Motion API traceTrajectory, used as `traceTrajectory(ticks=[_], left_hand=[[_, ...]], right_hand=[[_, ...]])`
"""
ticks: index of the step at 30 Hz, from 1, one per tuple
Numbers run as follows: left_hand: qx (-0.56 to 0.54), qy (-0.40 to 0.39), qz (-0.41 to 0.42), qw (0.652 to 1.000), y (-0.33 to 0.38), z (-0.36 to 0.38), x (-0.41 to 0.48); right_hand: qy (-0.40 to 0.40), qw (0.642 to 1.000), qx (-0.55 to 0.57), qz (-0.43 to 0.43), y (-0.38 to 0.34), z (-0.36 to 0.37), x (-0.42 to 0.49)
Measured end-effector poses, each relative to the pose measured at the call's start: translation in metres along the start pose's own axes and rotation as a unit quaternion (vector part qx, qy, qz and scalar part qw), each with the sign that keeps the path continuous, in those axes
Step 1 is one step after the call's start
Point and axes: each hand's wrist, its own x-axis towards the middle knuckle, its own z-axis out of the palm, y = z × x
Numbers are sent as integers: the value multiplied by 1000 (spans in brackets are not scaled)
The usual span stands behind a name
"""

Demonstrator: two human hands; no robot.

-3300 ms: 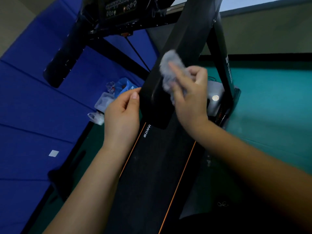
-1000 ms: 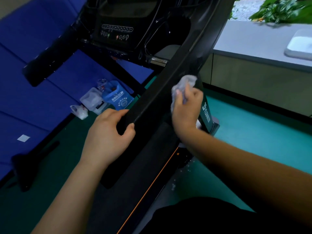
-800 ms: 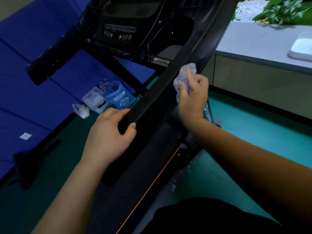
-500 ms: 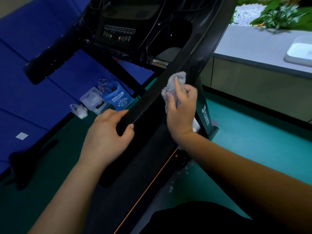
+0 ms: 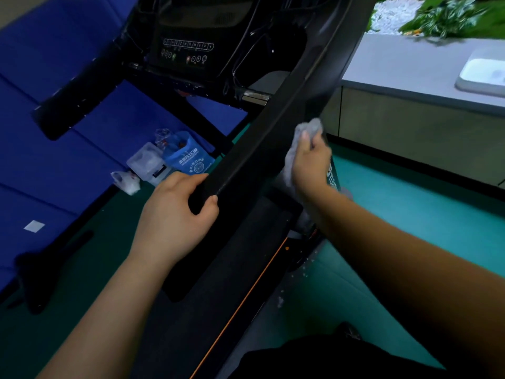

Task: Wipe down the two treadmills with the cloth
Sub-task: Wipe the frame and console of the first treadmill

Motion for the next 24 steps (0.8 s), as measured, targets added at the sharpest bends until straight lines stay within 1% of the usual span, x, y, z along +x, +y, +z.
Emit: traceTrajectory(ticks=[2, 3, 6, 7, 8, 10, 11, 12, 13, 14, 15, 17, 18, 19, 20, 22, 24], left_hand=[[-2, 2, 1, 1000, -1, 1, 0], [-4, 3, 1, 1000, -1, 2, 0], [-16, 4, -3, 1000, -1, 2, 0], [-18, 3, -4, 1000, 0, 2, 0], [-20, 2, -3, 1000, 0, 1, 0], [-28, 0, -4, 1000, 0, 1, 0], [-34, -3, -7, 999, 0, 1, 0], [-40, -5, -11, 999, -1, 1, 0], [-44, -7, -11, 999, -2, 1, 0], [-47, -8, -9, 999, -3, 1, 0], [-50, -7, -7, 999, -3, 1, 0], [-56, -6, -5, 998, -4, 1, 0], [-58, -6, -2, 998, -4, 1, 0], [-59, -7, 1, 998, -4, 1, 0], [-61, -6, 4, 998, -5, 1, 1], [-69, -9, 9, 998, -7, 2, 2], [-73, -15, 14, 997, -10, 2, 3]], right_hand=[[-40, 999, -17, -13, 17, -3, -39], [-66, 998, -14, -1, 23, -7, -58], [-190, 979, 44, 59, 35, -18, -91], [-213, 972, 69, 72, 33, -21, -90], [-208, 970, 98, 77, 32, -20, -81], [-160, 968, 160, 109, 23, -14, -52], [-145, 969, 154, 131, 17, -11, -38], [-139, 974, 111, 141, 13, -9, -29], [-145, 977, 51, 145, 14, -9, -25], [-150, 979, 19, 140, 16, -9, -29], [-156, 978, 17, 134, 17, -9, -39], [-176, 966, 115, 150, 17, -11, -70], [-190, 953, 180, 151, 20, -10, -85], [-223, 936, 228, 147, 24, -10, -101], [-248, 928, 235, 150, 30, -9, -116], [-282, 926, 200, 153, 45, -8, -147], [-295, 923, 187, 163, 57, -9, -176]])
